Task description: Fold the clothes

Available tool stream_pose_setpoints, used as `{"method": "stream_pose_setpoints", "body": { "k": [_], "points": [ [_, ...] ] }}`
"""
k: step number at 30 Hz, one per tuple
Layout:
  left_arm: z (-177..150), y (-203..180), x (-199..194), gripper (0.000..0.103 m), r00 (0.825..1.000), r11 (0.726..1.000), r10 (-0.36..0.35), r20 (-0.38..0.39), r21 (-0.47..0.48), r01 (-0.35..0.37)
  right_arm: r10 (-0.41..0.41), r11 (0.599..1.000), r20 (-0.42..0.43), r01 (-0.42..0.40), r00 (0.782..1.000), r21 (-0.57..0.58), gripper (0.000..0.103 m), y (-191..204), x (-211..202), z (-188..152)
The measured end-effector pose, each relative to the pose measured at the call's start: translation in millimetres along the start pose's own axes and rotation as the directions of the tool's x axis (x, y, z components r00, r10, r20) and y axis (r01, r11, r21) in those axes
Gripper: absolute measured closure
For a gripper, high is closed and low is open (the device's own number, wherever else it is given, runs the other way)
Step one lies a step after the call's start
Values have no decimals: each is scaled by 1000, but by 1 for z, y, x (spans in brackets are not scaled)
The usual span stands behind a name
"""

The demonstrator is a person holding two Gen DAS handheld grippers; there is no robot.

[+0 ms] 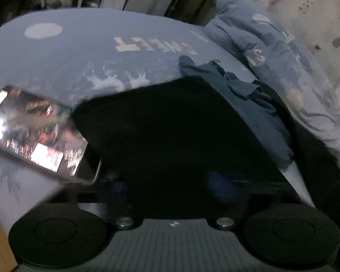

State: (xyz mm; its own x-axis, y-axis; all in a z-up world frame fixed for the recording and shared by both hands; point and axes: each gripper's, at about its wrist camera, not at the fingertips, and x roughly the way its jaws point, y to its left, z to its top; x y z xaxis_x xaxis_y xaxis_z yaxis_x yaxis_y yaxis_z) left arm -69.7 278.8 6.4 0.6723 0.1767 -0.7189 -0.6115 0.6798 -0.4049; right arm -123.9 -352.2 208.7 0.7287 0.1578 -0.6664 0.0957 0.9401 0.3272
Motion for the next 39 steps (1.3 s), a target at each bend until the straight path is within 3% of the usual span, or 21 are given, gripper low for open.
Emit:
{"method": "stream_pose_setpoints", "body": {
  "k": [1, 2, 4, 11, 13, 16, 23, 32, 36, 39],
  "points": [
    [3, 1, -1, 82, 1000, 1000, 0, -6, -8, 0, -5, 1000, 0, 5, 1000, -2, 2, -2, -2, 0],
    [6, 3, -3, 91, 1000, 1000, -3, -6, -18, 3, -9, 1000, 3, 9, 1000, -7, 2, -6, -4, 1],
    [9, 2, -12, 94, 1000, 999, -18, 7, -40, 18, -22, 1000, 15, 22, 1000, -13, 2, -12, -10, 3],
    [34, -7, -67, 96, 983, 974, -164, 80, -143, 174, -137, 990, 65, 138, 988, -2, 2, -53, -24, 5],
    [42, -14, -80, 96, 974, 964, -204, 94, -154, 217, -195, 981, 72, 194, 978, 25, 2, -73, -27, 3],
    [50, -27, -97, 96, 964, 956, -242, 109, -143, 256, -222, 972, 72, 215, 972, 100, 2, -107, -31, -3],
    [57, -56, -107, 96, 954, 955, -279, 112, -74, 288, -178, 946, 65, 153, 982, 285, 2, -189, -9, -25],
    [58, -86, -98, 96, 952, 956, -284, 115, -37, 290, -117, 842, 26, 85, 993, 533, 4, -267, 62, -29],
    [60, -95, -96, 96, 953, 958, -277, 123, -43, 284, -185, 836, -40, 179, 982, 519, 4, -270, 86, -23],
    [63, -102, -95, 96, 950, 956, -287, 126, -28, 293, -157, 827, -61, 165, 986, 537, 5, -277, 104, -25]
  ]
}}
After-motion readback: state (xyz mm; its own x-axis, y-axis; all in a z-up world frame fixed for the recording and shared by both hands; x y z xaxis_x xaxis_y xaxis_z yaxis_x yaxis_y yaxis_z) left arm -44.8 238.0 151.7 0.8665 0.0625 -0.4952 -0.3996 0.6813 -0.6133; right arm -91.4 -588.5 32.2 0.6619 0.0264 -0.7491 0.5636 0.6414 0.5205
